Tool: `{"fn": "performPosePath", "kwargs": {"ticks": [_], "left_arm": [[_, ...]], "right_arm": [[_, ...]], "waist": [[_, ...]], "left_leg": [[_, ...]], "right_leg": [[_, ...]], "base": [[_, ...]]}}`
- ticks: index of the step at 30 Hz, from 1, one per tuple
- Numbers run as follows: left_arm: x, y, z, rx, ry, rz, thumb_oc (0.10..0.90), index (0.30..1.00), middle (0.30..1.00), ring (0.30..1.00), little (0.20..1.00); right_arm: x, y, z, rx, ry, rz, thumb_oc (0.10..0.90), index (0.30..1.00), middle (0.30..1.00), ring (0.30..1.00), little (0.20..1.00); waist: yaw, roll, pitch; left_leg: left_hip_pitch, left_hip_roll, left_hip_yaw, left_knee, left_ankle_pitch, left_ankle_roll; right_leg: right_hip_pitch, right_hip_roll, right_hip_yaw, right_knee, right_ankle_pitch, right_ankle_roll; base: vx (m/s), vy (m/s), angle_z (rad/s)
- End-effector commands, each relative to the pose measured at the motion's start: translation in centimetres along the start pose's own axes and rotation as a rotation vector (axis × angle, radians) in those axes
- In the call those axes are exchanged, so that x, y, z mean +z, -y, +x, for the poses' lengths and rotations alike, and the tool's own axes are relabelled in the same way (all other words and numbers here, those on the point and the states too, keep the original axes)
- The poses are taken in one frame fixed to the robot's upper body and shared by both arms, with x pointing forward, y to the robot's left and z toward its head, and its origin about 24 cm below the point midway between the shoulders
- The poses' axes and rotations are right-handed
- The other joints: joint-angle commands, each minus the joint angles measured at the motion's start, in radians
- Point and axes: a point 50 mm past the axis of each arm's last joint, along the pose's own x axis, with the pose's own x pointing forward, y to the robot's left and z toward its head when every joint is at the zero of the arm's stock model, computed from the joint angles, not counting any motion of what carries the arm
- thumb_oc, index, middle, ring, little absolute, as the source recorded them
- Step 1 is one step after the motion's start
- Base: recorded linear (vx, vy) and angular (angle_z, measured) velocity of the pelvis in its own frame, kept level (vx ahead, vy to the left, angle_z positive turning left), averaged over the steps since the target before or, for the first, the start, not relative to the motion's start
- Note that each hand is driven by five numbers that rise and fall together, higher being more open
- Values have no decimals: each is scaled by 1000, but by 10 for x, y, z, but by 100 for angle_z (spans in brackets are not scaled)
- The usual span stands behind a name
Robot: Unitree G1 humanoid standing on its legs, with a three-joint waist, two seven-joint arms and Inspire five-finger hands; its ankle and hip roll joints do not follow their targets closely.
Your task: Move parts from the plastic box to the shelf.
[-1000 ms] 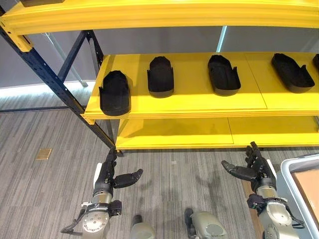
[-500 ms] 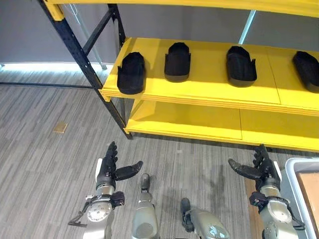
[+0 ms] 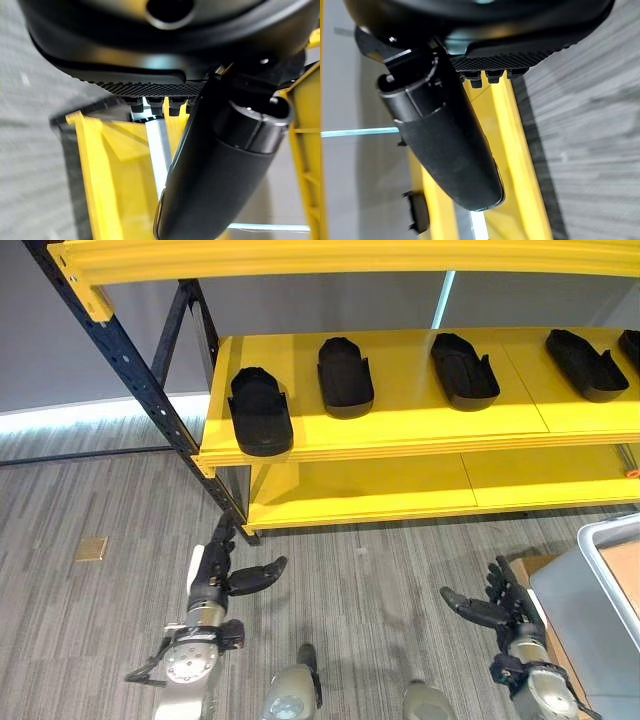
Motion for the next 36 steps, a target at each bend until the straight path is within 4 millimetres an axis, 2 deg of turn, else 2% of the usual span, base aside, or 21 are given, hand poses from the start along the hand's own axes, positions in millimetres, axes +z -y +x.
{"fn": "performPosePath", "kwargs": {"ticks": [1, 8, 13, 16, 21, 24, 31, 36], "left_arm": [[36, -5, -9, 10, 209, -31, 900, 1000, 1000, 1000, 1000], [32, -11, -8, 31, 186, 12, 900, 1000, 1000, 1000, 1000], [31, -23, -6, 87, 179, 139, 900, 1000, 1000, 1000, 1000], [33, -23, -5, 93, 187, 154, 900, 1000, 1000, 1000, 1000], [53, -20, 9, 61, 272, 285, 900, 1000, 1000, 1000, 1000], [61, -18, 18, 61, 305, 324, 900, 1000, 1000, 1000, 1000], [85, -12, 44, 80, 391, 387, 900, 1000, 1000, 1000, 1000], [91, -9, 50, 96, 409, 368, 900, 1000, 1000, 1000, 1000]], "right_arm": [[49, 7, -1, 2, 250, -34, 900, 1000, 1000, 1000, 1000], [49, 2, 1, 31, 249, -43, 900, 1000, 1000, 1000, 1000], [53, 2, 3, 27, 261, -64, 900, 1000, 1000, 1000, 1000], [54, 2, 3, 27, 264, -72, 900, 1000, 1000, 1000, 1000], [66, -5, 6, 54, 319, -121, 900, 1000, 1000, 1000, 1000], [67, -7, 8, 60, 324, -130, 900, 1000, 1000, 1000, 1000], [67, -12, 12, 71, 321, -125, 900, 1000, 1000, 1000, 1000], [66, -14, 12, 84, 315, -122, 900, 1000, 1000, 1000, 1000]], "waist": [[-12, 13, -103], [-5, -3, -81], [1, -22, -62], [1, -26, -60], [3, -56, -31], [1, -64, -17], [-10, -70, 1], [-19, -66, -1]], "left_leg": [[-6, 130, -90, -58, 140, -74], [11, 115, -80, -57, 136, -74], [8, 114, -95, -76, 134, -77], [7, 115, -98, -80, 134, -78], [11, 120, -116, -137, 131, -84], [21, 122, -118, -161, 129, -87], [37, 121, -116, -196, 129, -96], [50, 120, -115, -207, 127, -98]], "right_leg": [[92, -7, -41, -98, 170, -42], [73, -34, -52, -90, 162, -40], [64, -25, -54, -101, 156, -33], [62, -22, -56, -103, 156, -32], [51, 4, -46, -113, 146, -29], [42, 12, -43, -114, 145, -30], [30, 20, -41, -116, 142, -33], [30, 19, -40, -116, 143, -34]], "base": [[60, 101, -10], [58, 87, -10], [19, -4, -3], [6, -15, 8], [9, -48, 15], [1, -22, 7], [-1, -3, 0], [0, 0, 0]]}}
